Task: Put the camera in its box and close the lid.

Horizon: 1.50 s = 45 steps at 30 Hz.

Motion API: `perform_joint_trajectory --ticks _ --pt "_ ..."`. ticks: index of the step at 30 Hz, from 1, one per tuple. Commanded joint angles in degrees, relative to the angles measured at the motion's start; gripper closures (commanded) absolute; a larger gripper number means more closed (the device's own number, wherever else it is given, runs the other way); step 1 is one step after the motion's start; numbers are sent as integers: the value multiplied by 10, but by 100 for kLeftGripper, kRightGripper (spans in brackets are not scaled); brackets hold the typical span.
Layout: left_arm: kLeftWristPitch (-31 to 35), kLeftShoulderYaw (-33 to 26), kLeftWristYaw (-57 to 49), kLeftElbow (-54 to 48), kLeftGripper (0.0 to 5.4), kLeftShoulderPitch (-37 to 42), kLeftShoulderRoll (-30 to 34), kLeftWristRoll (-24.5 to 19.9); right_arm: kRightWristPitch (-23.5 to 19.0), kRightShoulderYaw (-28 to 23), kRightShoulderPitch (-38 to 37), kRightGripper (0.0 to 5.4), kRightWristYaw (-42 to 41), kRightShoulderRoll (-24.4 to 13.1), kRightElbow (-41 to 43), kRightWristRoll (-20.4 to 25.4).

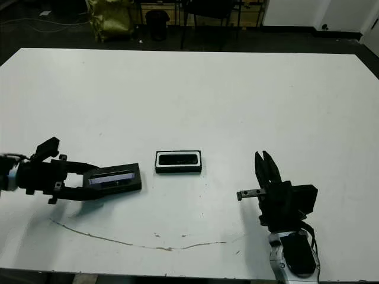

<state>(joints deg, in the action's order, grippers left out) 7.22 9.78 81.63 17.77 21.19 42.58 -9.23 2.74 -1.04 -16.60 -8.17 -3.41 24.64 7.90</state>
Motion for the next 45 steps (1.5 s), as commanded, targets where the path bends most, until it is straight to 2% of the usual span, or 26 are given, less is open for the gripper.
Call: perform_joint_trajectory --ticks 1,3,5,11,13,19,26,32,41,45 --pt "35 -1 -6 -45 291 1 22 1 -13 -2 -6 540 7 -4 -2 -8" --pt "126 -14 -10 -84 291 6 28 -31 -16 -1 -8 540 9 -3 1 -8" --pt "161 -29 -17 -91 291 16 23 -54 -15 -1 -8 540 8 -2 0 -6" --pt "44 -77 -24 39 291 84 -32 -85 -30 -2 -10 540 12 0 5 -2" --pt "11 -83 -34 50 291 106 -41 -82 -16 -5 -7 540 1 0 -9 11" --pt "52 -69 -36 51 291 169 -79 -102 -24 0 -13 540 9 1 1 6" --pt "82 -4 -25 60 291 222 -121 -73 -32 0 -14 540 11 5 2 17" --pt "86 50 26 131 291 276 -148 -41 -37 5 -17 540 17 6 6 9" --pt "64 70 66 202 291 302 -181 -12 -51 8 -21 540 23 11 16 6" --pt "52 72 66 211 291 301 -186 -1 -37 6 -16 540 17 11 0 9"
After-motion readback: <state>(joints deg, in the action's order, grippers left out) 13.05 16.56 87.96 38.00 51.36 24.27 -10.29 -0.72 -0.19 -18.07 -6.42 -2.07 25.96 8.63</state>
